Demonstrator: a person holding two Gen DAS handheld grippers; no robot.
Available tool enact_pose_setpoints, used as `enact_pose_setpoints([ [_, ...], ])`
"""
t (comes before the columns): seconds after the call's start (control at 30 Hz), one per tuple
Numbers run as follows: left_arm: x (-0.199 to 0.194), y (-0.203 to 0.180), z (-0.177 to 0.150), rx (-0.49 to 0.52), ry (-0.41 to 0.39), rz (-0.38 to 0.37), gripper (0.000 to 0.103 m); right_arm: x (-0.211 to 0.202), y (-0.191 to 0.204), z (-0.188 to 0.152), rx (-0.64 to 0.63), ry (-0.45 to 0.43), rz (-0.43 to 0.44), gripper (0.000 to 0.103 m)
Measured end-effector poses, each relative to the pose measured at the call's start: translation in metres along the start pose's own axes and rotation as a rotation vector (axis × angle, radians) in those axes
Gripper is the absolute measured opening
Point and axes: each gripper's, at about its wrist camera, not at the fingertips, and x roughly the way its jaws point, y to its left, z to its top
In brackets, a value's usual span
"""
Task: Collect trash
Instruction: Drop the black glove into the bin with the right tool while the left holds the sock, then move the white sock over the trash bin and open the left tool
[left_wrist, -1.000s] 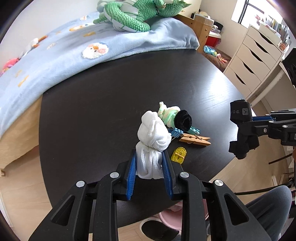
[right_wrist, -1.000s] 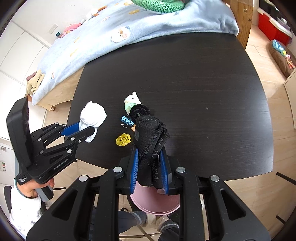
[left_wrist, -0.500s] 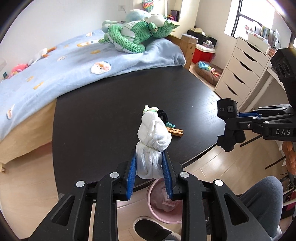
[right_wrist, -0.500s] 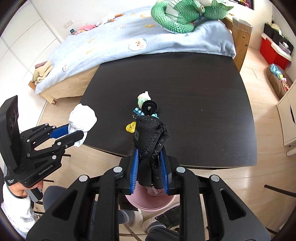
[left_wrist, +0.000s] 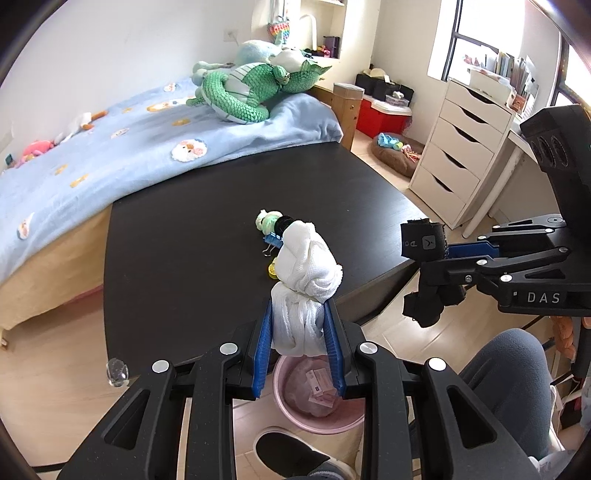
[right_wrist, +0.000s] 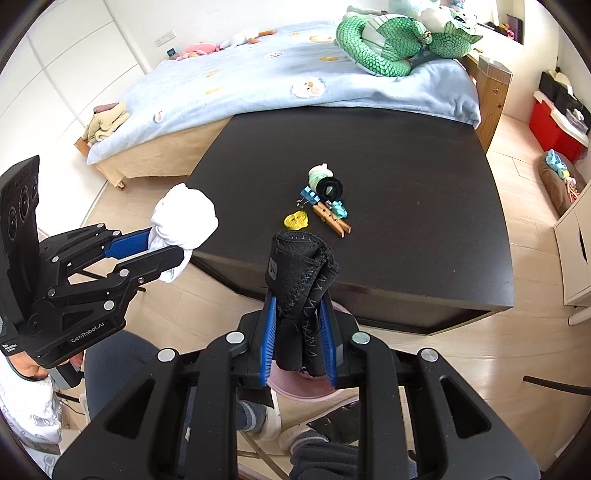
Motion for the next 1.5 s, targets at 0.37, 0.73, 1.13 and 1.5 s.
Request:
enact_pose_setpoints([
  [0.37,-0.010,-0.008,-0.027,-0.018,0.013,-0.020,0.026,0.016,0.013,-0.023,-0.034,0.055,0.050,0.022],
  [0.73,-0.014,-0.008,-0.026,-0.014,0.005,-0.024,0.027,0.021,0.009,-0.025,-0.009,0.038,0.061,0.085],
  [1.13,-0.010,-0.013,-0.030,-0.006,0.025,-0.037,0.027,0.009,-0.008,-0.027,0.027,-0.004,-0.027,0.097],
  [1.5,-0.012,-0.020,-0.031,0.009,0.026,-0.049,0.027,-0.008,-0.019,-0.031,0.056,-0.035,-0.065,0.099],
])
